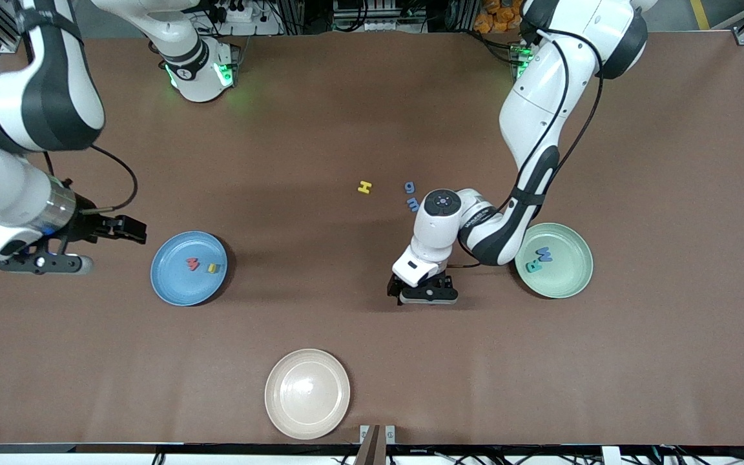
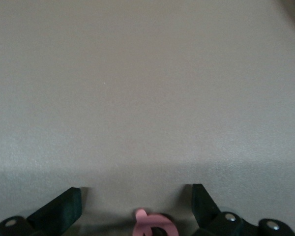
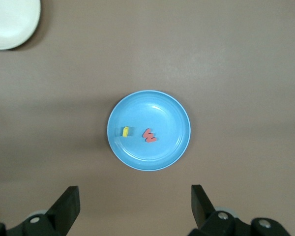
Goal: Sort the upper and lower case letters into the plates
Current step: 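Release the u and withdraw the right gripper while the left gripper lifts the Q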
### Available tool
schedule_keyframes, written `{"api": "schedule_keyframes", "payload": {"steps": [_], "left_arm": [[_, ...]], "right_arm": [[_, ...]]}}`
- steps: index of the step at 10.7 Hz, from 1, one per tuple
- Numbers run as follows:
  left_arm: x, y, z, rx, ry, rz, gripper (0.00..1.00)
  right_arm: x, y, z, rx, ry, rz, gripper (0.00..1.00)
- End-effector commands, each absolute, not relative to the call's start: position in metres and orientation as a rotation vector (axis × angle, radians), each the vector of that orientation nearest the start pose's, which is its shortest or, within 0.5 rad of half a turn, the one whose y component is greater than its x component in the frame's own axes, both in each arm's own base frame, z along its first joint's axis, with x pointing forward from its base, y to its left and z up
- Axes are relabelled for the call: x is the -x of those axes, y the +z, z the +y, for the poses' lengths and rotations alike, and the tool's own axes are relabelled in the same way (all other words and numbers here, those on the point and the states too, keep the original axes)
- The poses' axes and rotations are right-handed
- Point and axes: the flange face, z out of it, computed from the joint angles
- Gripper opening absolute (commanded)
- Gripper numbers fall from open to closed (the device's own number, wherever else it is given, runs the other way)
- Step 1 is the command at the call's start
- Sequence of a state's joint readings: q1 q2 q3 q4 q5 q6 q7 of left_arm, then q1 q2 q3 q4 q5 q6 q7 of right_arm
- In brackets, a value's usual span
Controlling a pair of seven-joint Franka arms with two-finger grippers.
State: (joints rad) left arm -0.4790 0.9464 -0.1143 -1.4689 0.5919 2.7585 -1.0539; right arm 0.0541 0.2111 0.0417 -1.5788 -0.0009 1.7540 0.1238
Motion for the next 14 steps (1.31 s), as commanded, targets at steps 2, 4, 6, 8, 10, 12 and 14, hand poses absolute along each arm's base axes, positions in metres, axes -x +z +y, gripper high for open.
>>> {"api": "schedule_keyframes", "payload": {"steps": [2,4,6,8,10,12,14], "left_arm": [[-0.598,0.148,-0.426,3.141,-0.598,-0.055,1.0],[-0.596,0.148,-0.424,3.111,-0.564,-0.059,0.92],[-0.591,0.154,-0.432,3.101,-0.525,-0.063,0.9],[-0.591,0.155,-0.432,3.099,-0.525,-0.064,0.87],[-0.593,0.155,-0.429,3.097,-0.528,-0.061,0.72],[-0.596,0.156,-0.427,3.091,-0.539,-0.041,0.6],[-0.596,0.156,-0.427,3.09,-0.537,-0.045,0.52]], "right_arm": [[-0.602,0.57,0.06,3.111,-0.041,0.003,1.0],[-0.602,0.596,0.063,3.107,-0.093,-0.008,1.0],[-0.603,0.606,0.073,3.102,-0.126,-0.03,1.0],[-0.603,0.611,0.073,3.1,-0.14,-0.032,1.0],[-0.602,0.616,0.075,3.098,-0.154,-0.037,1.0],[-0.6,0.63,0.078,3.093,-0.174,-0.045,1.0],[-0.6,0.632,0.078,3.093,-0.177,-0.047,1.0]]}}
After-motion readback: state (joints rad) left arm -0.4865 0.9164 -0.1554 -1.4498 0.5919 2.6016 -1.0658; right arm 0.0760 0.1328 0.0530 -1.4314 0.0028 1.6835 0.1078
